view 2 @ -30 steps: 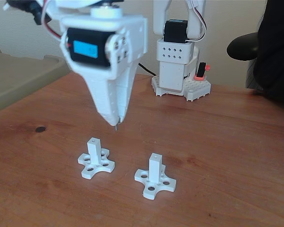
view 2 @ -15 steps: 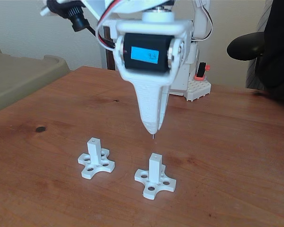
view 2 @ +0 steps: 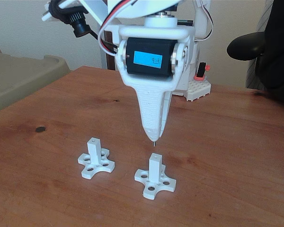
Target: Grab the screw and set it in the hole.
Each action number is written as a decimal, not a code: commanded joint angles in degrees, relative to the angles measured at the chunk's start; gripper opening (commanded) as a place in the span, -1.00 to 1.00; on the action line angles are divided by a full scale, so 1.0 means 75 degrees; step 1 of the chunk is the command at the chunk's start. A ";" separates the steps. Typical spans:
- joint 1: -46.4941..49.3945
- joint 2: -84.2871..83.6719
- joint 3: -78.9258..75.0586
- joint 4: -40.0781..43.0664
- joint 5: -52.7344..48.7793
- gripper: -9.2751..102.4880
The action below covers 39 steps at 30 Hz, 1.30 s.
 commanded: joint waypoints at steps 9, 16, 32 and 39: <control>-0.0152 0.0246 0.0035 -0.0199 0.0094 -0.91; -0.0176 0.0070 0.0000 -0.0258 0.0105 -0.91; -0.0070 -0.0152 -0.0082 -0.0258 0.0082 -0.91; -0.0047 -0.0234 -0.0117 -0.0293 0.0082 -0.91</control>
